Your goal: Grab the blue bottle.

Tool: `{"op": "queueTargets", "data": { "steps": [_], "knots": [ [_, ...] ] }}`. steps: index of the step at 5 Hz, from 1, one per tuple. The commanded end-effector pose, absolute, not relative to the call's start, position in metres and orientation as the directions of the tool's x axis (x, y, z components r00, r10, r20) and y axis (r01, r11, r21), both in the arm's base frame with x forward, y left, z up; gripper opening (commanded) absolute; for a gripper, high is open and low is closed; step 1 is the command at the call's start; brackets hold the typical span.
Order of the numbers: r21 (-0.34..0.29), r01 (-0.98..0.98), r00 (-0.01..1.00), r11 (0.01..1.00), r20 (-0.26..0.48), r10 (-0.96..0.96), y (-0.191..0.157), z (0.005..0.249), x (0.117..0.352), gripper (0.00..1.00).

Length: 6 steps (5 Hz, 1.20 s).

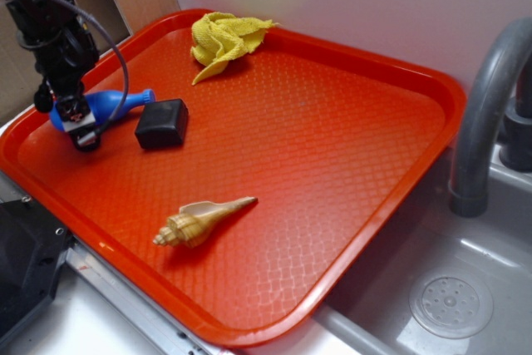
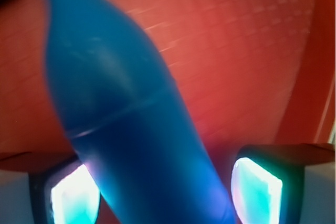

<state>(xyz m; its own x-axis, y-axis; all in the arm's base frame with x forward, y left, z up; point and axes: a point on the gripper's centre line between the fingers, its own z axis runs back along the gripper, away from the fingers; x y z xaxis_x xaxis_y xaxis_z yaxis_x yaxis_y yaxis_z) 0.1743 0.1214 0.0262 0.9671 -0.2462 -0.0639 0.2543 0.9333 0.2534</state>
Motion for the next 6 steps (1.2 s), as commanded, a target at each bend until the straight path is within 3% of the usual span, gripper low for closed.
{"op": "queueTargets", "data": {
  "steps": [1,3,4,5,6],
  "knots": [
    [0.175,0.355,0.934,0.918,-0.022,-0.357,0.113,0.019,0.172,0.0],
    [0.136,0.395,0.917,0.908,0.005,-0.4,0.109,0.017,0.17,0.0],
    [0.169,0.395,0.916,0.903,-0.005,-0.4,0.107,0.033,0.172,0.0],
    [0.248,0.256,0.961,0.934,0.038,-0.274,0.1,0.083,0.178,0.0],
    [0.236,0.01,0.997,0.972,0.067,-0.027,0.086,0.133,0.171,0.0]
  ]
}}
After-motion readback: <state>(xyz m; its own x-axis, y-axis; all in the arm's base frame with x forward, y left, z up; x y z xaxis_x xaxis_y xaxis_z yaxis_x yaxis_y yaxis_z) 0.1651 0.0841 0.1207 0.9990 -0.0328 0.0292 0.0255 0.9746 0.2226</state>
